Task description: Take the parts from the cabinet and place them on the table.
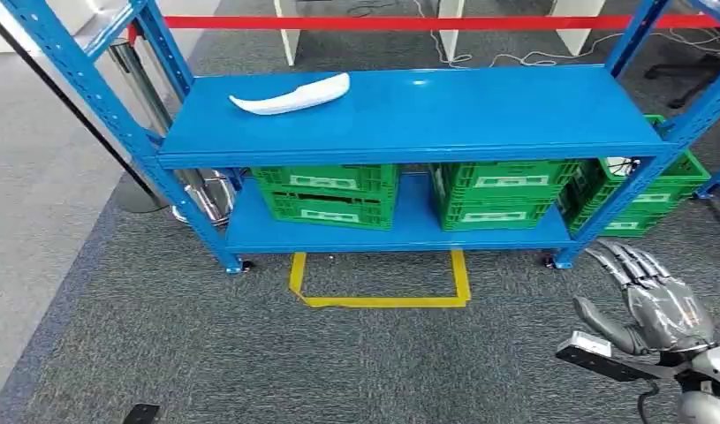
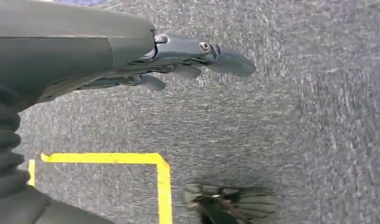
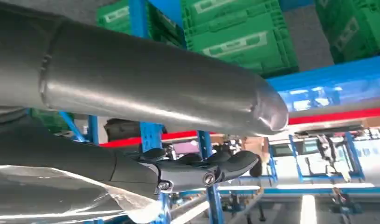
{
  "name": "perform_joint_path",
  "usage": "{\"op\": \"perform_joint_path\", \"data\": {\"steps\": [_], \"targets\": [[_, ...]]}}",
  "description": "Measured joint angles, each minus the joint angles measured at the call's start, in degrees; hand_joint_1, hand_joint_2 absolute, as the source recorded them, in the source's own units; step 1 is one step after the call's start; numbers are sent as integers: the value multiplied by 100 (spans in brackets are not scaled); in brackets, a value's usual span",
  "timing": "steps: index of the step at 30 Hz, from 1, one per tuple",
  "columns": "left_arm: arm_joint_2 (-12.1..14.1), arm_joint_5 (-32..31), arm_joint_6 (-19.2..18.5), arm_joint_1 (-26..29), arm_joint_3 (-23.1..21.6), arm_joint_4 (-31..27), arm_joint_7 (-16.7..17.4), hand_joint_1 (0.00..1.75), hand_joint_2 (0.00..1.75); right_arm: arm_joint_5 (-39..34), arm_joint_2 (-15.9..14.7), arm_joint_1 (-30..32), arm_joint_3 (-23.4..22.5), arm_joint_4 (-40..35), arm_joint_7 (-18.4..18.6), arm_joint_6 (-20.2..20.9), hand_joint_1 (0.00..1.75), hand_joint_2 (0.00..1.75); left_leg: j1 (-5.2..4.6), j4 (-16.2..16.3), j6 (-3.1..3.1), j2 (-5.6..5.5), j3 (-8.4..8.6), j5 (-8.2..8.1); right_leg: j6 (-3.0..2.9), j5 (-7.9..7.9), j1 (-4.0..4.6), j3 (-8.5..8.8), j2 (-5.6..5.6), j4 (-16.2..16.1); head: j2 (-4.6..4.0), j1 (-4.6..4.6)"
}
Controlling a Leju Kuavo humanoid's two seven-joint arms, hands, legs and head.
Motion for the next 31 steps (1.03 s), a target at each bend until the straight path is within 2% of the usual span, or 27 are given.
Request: {"op": "perform_joint_path", "data": {"steps": [1, 2, 3, 6, 7, 8, 10, 11, 12, 14, 15, 16, 17, 18, 19, 21, 22, 23, 26, 27, 28, 29, 30, 31], "targets": [[-7, 0, 11, 8, 0, 0, 0, 0, 175, 31, 11, 16, 0, 7, 15, -7, 0, 175, 13, 323, -9, 6, -156, -98, -6, -4, 0, 1, -12, 1, 0, -7], [-11, -2, 13, 16, 0, 0, -7, 0, 175, 85, 33, 32, 2, 13, 22, -31, 0, 175, 22, 405, -6, 6, -204, -76, -6, -6, 0, 6, -20, 1, 0, -2], [-18, -22, 44, 23, 0, 0, -9, 0, 175, 125, 57, 50, 4, 18, 35, -64, 0, 175, 27, 297, 0, 6, -155, 50, -8, -11, 1, 13, -29, 1, 0, 0], [-26, -116, 268, 16, -7, 0, -13, 0, 175, 35, 116, 82, 22, 33, 70, -46, 0, 175, 17, -1123, 87, 19, 519, 811, 14, -35, 3, 58, -48, 1, 0, -4], [-22, -122, 308, 8, -7, 0, -18, 0, 175, -33, 116, 88, 24, 35, 70, 2, 0, 175, -15, -1319, 107, 46, 617, 726, 37, -48, 26, 49, -53, 4, 0, 2], [-24, -124, 332, -3, -7, 0, -35, 0, 175, -85, 116, 90, 22, 37, 70, 33, 0, 175, -19, -1424, 107, 44, 635, 716, 61, -51, 37, 18, -50, 20, 0, 0], [-26, -131, 374, 8, -7, 0, -46, 0, 175, -129, 116, 98, 22, 48, 63, 70, 0, 175, -32, -1402, 125, 31, 612, 712, 120, -29, 19, 19, -71, -17, 0, 0], [-26, -133, 395, 17, -9, 0, -46, 0, 175, -146, 116, 97, 20, 52, 50, 79, 0, 175, -25, -1437, 155, 27, 624, 730, 157, -28, 23, 35, -74, -32, 0, 4], [-26, -120, 415, 31, -62, -2, -46, 0, 175, -179, 116, 97, 11, 90, 46, 81, 0, 175, 16, -1508, 208, 32, 663, 771, 193, -82, 11, -20, -60, -10, 0, 7], [-24, -3, 422, 34, -264, -26, -22, 0, 175, -306, 122, 94, 2, 305, 52, 111, 0, 175, 16, -1519, 248, 31, 667, 775, 214, -381, 18, -200, -19, 442, 0, 28], [-24, 102, 422, 37, -391, -46, 22, 0, 175, -395, 137, 122, 2, 456, 74, 139, 0, 175, 9, -1518, 256, 30, 663, 776, 228, -631, 17, -465, -7, 996, 0, 30], [-24, 193, 420, 47, -479, -66, 46, 0, 175, -468, 162, 153, 2, 573, 100, 166, 0, 175, 1, -1517, 259, 28, 658, 774, 234, -764, 17, -663, -3, 1381, 0, 31], [-24, 292, 417, 56, -579, -100, 76, 0, 175, -548, 190, 190, 2, 725, 120, 186, 0, 175, -5, -1515, 263, 26, 657, 772, 236, -804, 18, -804, -1, 1631, 2, 33], [-22, 393, 407, 64, -684, -142, 113, 0, 175, -629, 216, 232, 2, 869, 139, 203, 0, 175, -9, -1514, 262, 23, 663, 771, 234, -688, 17, -811, -1, 1597, 0, 31], [-20, 504, 404, 63, -799, -192, 138, 0, 175, -719, 249, 257, 0, 1013, 153, 221, 0, 175, -9, -1508, 260, 19, 664, 770, 236, -477, 16, -693, -1, 1316, 0, 31], [-15, 684, 378, 47, -992, -277, 183, 0, 175, -865, 291, 297, -15, 1249, 185, 253, 0, 175, -5, -1489, 237, 4, 673, 755, 232, 12, -1, -227, 0, 356, 0, 33], [-13, 768, 367, 45, -1091, -317, 217, 0, 175, -938, 321, 302, -28, 1373, 210, 280, 0, 175, -22, -1476, 208, 3, 663, 739, 233, -27, -3, -86, 21, 68, 0, 33], [9, 870, 365, 47, -1198, -361, 245, 0, 175, -1019, 365, 305, -44, 1502, 218, 291, 0, 175, -48, -1433, 179, -4, 636, 723, 182, -27, 20, -10, 43, -10, 0, 31], [20, 1176, 334, 90, -1524, -431, 339, 0, 175, -1261, 512, 362, -61, 1880, 269, 348, 0, 175, -32, -1466, 110, -4, 644, 763, 99, 7, 38, -28, 39, -1, 0, 26], [20, 1280, 319, 116, -1639, -448, 367, 0, 175, -1344, 561, 365, -78, 1982, 297, 367, 0, 175, -26, -1438, 84, -1, 630, 720, 63, 27, 1, -15, 31, -28, 0, 30], [17, 1376, 313, 146, -1752, -459, 387, 0, 175, -1429, 603, 356, -105, 2065, 314, 387, 0, 175, -16, -1338, 41, 13, 610, 631, 50, 31, 3, -5, 22, -29, 0, 17], [20, 1477, 306, 167, -1862, -459, 428, 0, 175, -1508, 651, 348, -129, 2152, 330, 400, 0, 175, -13, -1089, 7, 20, 519, 462, 22, 22, 3, 6, 13, -29, 0, -2], [26, 1582, 304, 200, -1971, -459, 455, 0, 175, -1586, 701, 336, -149, 2250, 349, 411, 0, 175, -3, -683, -19, 22, 347, 244, 0, 16, 4, 10, 3, -29, 0, 2], [26, 1701, 291, 258, -2094, -459, 483, 0, 175, -1681, 763, 321, -160, 2365, 369, 428, 0, 175, 5, -134, -40, 22, 102, 7, -12, 11, 9, 11, -8, -28, 0, 0]]}}
